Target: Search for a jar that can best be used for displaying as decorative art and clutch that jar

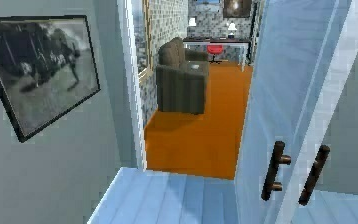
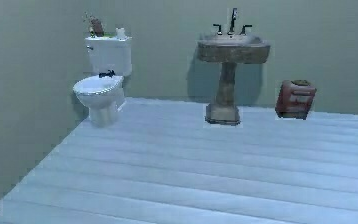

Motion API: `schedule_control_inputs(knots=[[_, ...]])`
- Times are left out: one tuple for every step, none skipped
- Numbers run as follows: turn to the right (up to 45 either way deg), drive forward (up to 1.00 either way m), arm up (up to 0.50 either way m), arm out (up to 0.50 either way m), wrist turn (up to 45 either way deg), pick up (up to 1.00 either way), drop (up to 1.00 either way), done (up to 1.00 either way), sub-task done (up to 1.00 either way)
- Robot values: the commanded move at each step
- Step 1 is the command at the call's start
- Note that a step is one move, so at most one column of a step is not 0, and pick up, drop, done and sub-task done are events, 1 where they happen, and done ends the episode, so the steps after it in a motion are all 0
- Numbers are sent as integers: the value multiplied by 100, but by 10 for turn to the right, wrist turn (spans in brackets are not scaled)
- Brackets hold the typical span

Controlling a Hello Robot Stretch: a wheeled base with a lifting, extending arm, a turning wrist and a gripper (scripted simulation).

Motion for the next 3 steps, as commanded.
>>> schedule_control_inputs(knots=[[0,35,0,0,0,0,0,0,0],[0,100,0,0,0,0,0,0,0],[90,0,0,0,0,0,0,0,0]])
